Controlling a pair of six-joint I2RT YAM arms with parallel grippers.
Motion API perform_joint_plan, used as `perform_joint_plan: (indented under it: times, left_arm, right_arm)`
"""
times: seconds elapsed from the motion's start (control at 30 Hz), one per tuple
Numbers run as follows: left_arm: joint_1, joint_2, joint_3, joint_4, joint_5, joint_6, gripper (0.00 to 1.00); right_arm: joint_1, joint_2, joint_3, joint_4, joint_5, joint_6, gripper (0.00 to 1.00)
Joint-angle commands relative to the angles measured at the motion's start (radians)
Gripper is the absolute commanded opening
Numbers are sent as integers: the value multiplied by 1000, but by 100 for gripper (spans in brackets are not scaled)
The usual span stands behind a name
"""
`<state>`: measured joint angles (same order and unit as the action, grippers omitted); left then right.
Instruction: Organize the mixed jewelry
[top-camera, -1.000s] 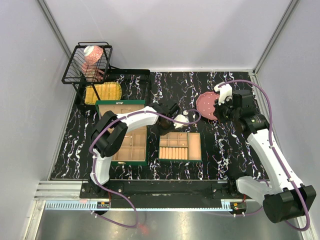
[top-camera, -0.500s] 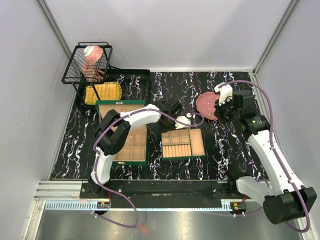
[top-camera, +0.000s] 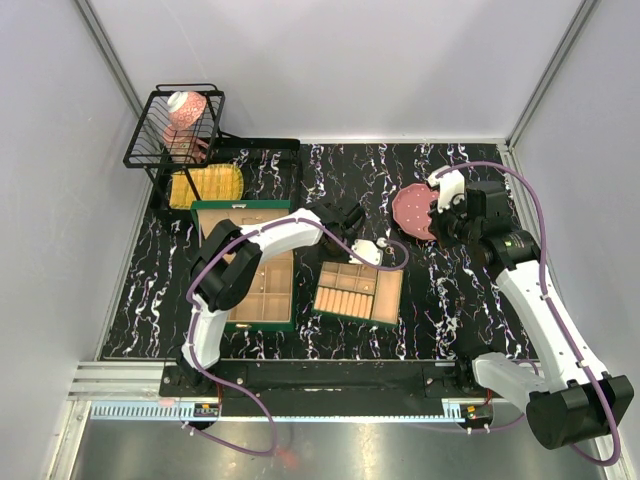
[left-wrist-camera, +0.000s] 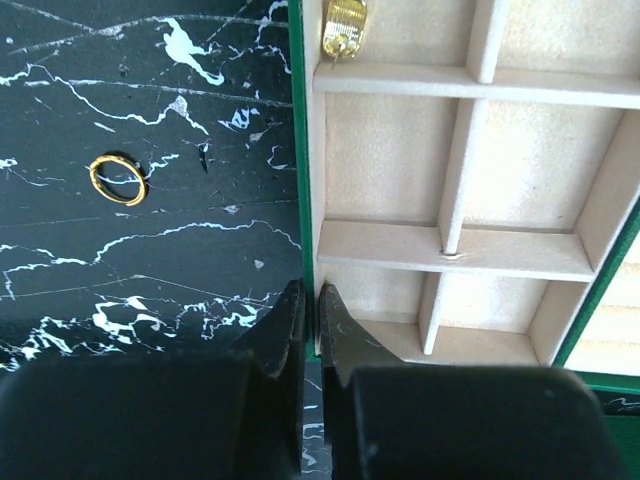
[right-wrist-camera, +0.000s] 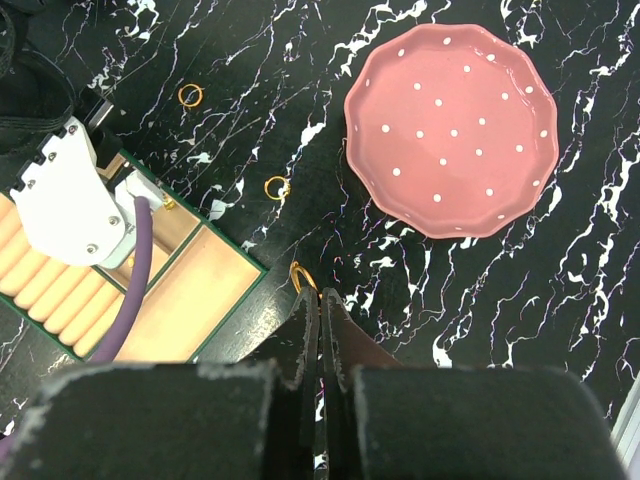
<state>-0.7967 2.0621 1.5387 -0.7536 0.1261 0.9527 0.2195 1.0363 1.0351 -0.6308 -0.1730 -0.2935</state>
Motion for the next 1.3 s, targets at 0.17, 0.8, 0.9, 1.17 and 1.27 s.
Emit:
perform_joint_plan:
  times: [0.17,0.8,0.9,1.17,1.27]
  left_arm:
    - [-4,33,54,8,-91,288,0]
    - [-33,109,190,10,-111,420,7]
    - [-33,98,193,10,-111,400,12]
    - [-33,38,215,10,-108,330,33]
    - [-33,27,230,11,-111,308,42]
  right_arm:
    - [-8,2,51,-12,33,-19,0]
    - [-8,-7,63,-27,115,-64,0]
    - [-11,-5,59,-26,112,-65,0]
    - [-11,-1,72,-29,107,-64,0]
    - [-11,4,74,-30,101,-61,0]
